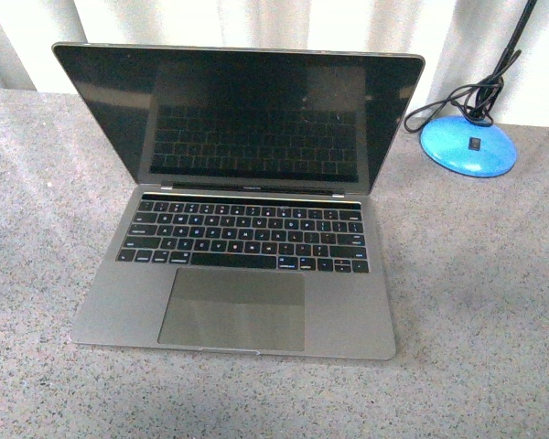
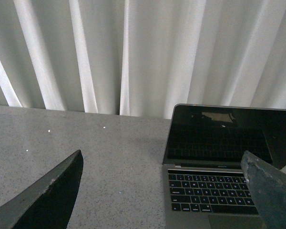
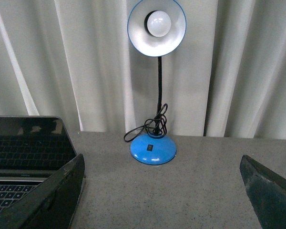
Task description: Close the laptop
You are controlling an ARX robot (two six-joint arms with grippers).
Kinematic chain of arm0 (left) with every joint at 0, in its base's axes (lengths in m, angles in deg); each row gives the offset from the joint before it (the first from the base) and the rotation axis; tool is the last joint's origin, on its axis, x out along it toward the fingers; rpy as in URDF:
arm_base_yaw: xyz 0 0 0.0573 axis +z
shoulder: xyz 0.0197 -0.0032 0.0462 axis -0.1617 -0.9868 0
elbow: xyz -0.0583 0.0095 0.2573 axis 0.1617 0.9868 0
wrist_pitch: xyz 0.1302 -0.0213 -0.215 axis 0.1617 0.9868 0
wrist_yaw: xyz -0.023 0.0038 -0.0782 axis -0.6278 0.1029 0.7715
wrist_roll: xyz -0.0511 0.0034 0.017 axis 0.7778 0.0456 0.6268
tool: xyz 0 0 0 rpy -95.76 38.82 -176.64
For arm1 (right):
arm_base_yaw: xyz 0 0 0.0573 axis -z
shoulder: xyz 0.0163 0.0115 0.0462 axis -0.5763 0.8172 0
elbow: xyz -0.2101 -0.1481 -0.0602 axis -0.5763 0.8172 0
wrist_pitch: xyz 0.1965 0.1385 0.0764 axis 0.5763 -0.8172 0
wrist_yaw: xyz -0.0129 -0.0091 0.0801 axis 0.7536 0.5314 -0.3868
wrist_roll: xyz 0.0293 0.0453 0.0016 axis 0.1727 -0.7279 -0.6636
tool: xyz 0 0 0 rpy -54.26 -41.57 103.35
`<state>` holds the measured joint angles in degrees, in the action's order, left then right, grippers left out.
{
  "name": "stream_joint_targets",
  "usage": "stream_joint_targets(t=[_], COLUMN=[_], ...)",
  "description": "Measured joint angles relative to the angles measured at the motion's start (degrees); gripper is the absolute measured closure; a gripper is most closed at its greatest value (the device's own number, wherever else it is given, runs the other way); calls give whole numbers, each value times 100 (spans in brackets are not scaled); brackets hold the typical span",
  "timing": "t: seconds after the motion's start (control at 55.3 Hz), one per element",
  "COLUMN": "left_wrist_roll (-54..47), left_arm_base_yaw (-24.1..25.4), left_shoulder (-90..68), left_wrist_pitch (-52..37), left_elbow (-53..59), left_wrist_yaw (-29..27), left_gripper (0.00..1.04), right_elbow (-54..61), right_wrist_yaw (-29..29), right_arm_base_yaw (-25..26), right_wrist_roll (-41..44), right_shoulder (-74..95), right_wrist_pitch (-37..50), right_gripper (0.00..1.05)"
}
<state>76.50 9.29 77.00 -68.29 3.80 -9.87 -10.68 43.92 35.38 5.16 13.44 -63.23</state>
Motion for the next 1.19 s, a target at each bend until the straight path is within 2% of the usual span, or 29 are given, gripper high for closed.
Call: stream_joint_targets(t=[1.193], left_wrist_roll=[0], left_arm_base_yaw=[0], left_shoulder=[0], left_wrist_pitch=[0], left_elbow=[0], left_wrist_yaw=[0], left_gripper=[7], right_elbow=[0], right_wrist_yaw=[0], right_arm_base_yaw=[0], right_wrist_roll=[0], right_shoulder=[0], right_wrist_pitch=[0], right_gripper=[10])
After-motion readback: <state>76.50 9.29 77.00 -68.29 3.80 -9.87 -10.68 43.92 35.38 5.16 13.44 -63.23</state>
